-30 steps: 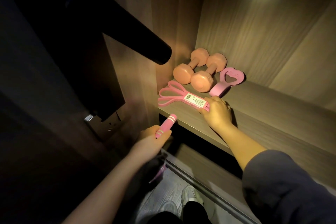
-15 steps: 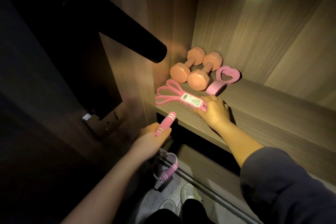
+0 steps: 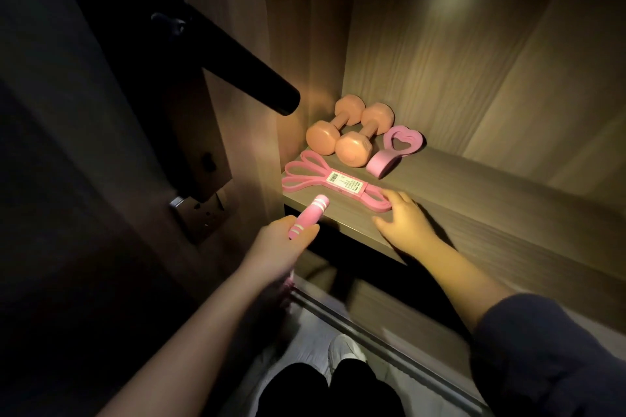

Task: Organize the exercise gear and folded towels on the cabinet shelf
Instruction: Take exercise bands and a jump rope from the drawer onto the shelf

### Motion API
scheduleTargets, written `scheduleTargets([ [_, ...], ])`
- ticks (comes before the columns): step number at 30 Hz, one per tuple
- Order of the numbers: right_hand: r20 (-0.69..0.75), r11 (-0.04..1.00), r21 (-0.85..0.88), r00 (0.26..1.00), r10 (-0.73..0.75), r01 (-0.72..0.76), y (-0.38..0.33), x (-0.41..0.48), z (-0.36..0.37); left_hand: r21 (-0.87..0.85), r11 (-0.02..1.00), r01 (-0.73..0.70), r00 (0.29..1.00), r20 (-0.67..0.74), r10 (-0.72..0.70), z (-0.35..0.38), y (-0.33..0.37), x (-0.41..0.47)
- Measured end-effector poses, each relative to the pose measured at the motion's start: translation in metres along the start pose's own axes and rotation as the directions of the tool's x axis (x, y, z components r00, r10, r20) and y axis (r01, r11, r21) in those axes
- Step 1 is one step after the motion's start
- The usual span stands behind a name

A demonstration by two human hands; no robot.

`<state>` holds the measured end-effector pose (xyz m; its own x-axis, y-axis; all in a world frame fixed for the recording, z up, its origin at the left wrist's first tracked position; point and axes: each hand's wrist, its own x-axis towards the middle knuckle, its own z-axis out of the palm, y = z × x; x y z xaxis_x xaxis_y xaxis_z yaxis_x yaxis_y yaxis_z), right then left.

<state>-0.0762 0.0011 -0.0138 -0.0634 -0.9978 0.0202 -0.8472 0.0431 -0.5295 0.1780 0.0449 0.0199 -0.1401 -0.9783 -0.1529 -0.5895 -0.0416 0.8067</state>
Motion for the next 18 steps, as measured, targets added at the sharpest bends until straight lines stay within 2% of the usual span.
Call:
scheduleTargets([
  [4, 0.003, 0.995, 0.099, 1.0, 0.021, -0.021, -0.002, -0.049, -0.012, -0.097, 0.99, -0.105, 0.994, 0.004, 0.106, -0.015, 0.039, -0.033],
  [7, 0.09, 0.975, 0.217, 0.995, 0.032, -0.051, -0.009, -0.08, -0.019, -0.159, 0.971, -0.177, 0.983, 0.011, 0.181, -0.022, 0.068, -0.059],
  [12, 0.236, 0.908, 0.398, 0.971, 0.035, -0.13, -0.019, -0.122, -0.028, -0.338, 0.926, -0.169, 0.974, 0.086, 0.209, -0.028, 0.103, -0.097],
  [14, 0.344, 0.888, 0.428, 0.939, 0.009, -0.166, -0.019, -0.136, -0.034, -0.381, 0.908, -0.173, 0.97, 0.096, 0.225, -0.031, 0.113, -0.107],
  [16, 0.488, 0.937, 0.333, 0.869, -0.08, -0.101, -0.015, -0.147, -0.042, -0.398, 0.898, -0.189, 0.966, 0.091, 0.243, -0.033, 0.121, -0.116],
  [18, 0.601, 0.967, 0.247, 0.793, -0.098, -0.068, -0.014, -0.156, -0.046, -0.409, 0.889, -0.207, 0.963, 0.075, 0.259, -0.036, 0.127, -0.122],
])
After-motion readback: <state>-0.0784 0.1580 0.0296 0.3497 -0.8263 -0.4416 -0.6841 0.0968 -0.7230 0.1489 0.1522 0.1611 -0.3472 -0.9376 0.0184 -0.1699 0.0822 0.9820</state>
